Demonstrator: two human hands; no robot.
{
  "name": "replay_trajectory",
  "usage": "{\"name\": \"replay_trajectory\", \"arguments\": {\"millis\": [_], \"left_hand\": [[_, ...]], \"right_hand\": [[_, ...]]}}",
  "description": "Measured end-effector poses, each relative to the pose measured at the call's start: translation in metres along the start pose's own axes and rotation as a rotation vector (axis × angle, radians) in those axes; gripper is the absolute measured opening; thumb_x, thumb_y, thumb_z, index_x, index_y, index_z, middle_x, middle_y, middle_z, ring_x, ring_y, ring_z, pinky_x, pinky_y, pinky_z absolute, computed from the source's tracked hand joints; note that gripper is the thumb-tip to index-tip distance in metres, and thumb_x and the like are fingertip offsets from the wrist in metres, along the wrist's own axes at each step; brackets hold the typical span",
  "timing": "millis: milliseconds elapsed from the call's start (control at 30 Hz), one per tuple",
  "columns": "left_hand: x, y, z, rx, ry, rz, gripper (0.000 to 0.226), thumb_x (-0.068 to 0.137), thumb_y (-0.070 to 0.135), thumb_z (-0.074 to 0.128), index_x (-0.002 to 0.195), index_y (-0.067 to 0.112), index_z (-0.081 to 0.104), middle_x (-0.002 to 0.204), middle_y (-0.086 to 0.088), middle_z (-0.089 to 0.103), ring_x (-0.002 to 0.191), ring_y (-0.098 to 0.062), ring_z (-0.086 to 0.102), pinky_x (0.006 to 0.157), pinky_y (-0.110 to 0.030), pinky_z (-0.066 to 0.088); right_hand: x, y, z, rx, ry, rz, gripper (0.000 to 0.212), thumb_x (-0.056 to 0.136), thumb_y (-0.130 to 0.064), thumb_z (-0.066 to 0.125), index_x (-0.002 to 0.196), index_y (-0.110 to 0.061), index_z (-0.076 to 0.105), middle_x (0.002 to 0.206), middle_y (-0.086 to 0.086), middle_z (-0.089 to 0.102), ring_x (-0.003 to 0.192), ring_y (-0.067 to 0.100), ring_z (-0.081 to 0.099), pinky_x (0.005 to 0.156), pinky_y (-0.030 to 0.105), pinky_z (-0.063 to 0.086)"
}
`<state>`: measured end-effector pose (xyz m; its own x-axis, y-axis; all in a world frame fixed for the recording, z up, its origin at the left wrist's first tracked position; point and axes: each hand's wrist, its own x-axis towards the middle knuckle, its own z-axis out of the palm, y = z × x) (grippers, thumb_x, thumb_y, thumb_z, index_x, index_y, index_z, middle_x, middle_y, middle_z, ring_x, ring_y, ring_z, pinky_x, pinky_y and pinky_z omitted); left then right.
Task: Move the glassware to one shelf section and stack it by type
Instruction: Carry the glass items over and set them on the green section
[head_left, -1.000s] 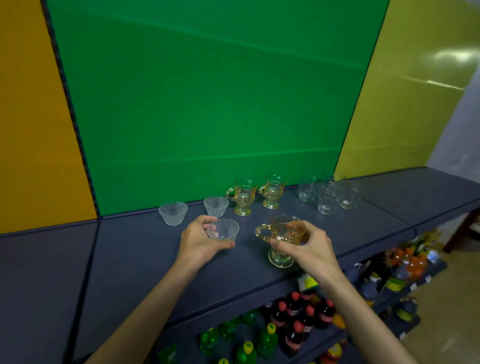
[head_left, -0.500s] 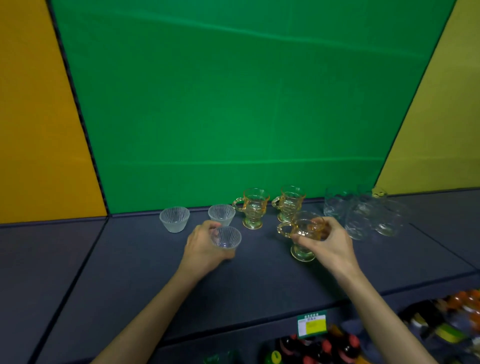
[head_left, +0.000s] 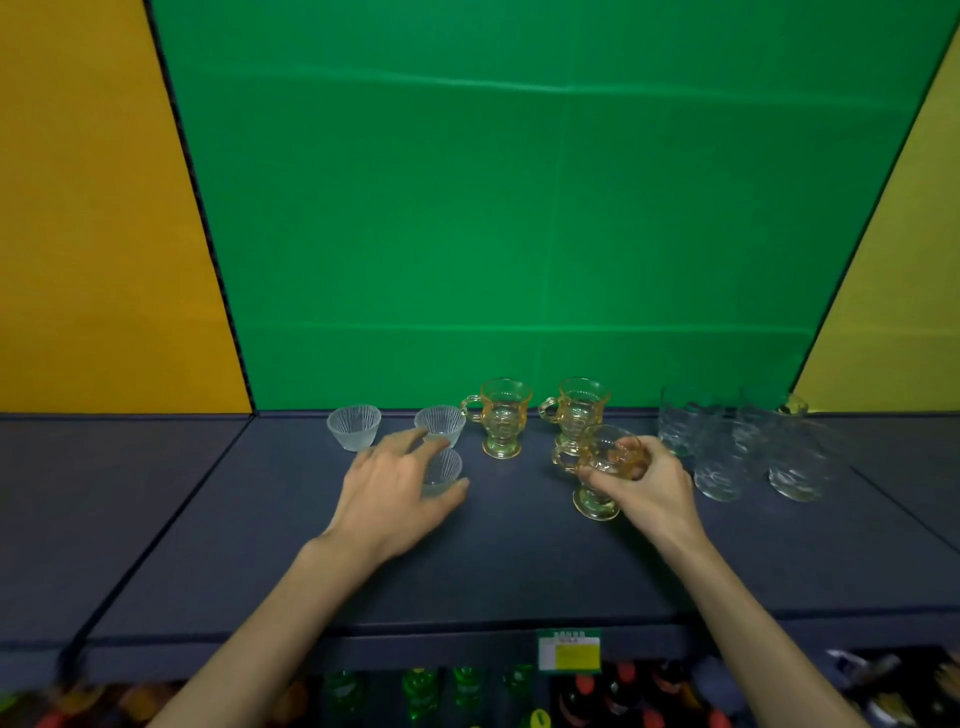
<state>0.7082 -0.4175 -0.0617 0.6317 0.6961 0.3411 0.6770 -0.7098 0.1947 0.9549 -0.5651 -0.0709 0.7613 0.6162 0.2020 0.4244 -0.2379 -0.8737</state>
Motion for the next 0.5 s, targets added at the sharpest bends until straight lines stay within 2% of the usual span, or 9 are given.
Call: {"name": "replay_trajectory", "arguments": {"millis": [100,200,267,333,400,500], "left_hand": [[-0.005,0.013,-0.005,0.013,-0.003,-0.017,0.078,0.079,0.073,0.031,0.140,0.030,0.055,0.148,0.000,0.052,0.136,-0.022,0.047,0.109,-0.039,0.038],[-0.010,0.025,-0.010,0.025,-0.002,-0.050,0.073,0.082,0.069,0.039,0.142,0.029,0.054,0.149,0.000,0.050,0.137,-0.022,0.046,0.111,-0.040,0.037],[-0.013,0.031,-0.014,0.033,-0.005,-0.076,0.074,0.083,0.069,0.038,0.144,0.030,0.051,0.152,0.000,0.048,0.139,-0.022,0.044,0.112,-0.041,0.035],[-0.017,0.035,-0.019,0.046,0.001,-0.099,0.075,0.083,0.070,0.035,0.144,0.031,0.050,0.152,0.000,0.047,0.139,-0.022,0.044,0.112,-0.042,0.036],[-0.021,0.037,-0.024,0.068,0.021,-0.115,0.073,0.084,0.071,0.034,0.144,0.031,0.051,0.152,0.001,0.048,0.138,-0.023,0.046,0.111,-0.042,0.038],[-0.030,0.039,-0.032,0.119,0.043,-0.155,0.072,0.087,0.071,0.032,0.143,0.029,0.052,0.151,-0.001,0.049,0.136,-0.025,0.047,0.108,-0.043,0.040]], "right_hand": [[0.003,0.002,-0.006,-0.002,-0.054,-0.004,0.054,0.065,-0.030,0.092,0.106,-0.020,0.059,0.095,-0.009,0.070,0.080,-0.005,0.062,0.065,0.013,0.045],[0.004,0.002,-0.012,-0.035,-0.119,-0.018,0.073,0.063,-0.040,0.091,0.122,-0.017,0.055,0.109,-0.006,0.067,0.091,0.000,0.062,0.076,0.018,0.045],[0.005,0.000,-0.018,-0.083,-0.145,-0.042,0.095,0.063,-0.048,0.089,0.140,-0.015,0.045,0.133,0.001,0.059,0.115,0.013,0.059,0.093,0.025,0.043],[0.006,-0.005,-0.022,-0.212,-0.157,-0.110,0.107,0.066,-0.058,0.083,0.150,-0.016,0.031,0.151,0.004,0.042,0.134,0.022,0.045,0.105,0.035,0.039],[0.007,-0.010,-0.025,-0.361,-0.143,-0.234,0.103,0.073,-0.066,0.073,0.152,-0.018,0.028,0.155,0.003,0.036,0.139,0.023,0.039,0.108,0.040,0.037],[0.006,-0.022,-0.020,-0.491,-0.120,-0.452,0.080,0.084,-0.063,0.062,0.145,-0.018,0.038,0.149,0.003,0.041,0.135,0.022,0.041,0.108,0.039,0.035]]}}
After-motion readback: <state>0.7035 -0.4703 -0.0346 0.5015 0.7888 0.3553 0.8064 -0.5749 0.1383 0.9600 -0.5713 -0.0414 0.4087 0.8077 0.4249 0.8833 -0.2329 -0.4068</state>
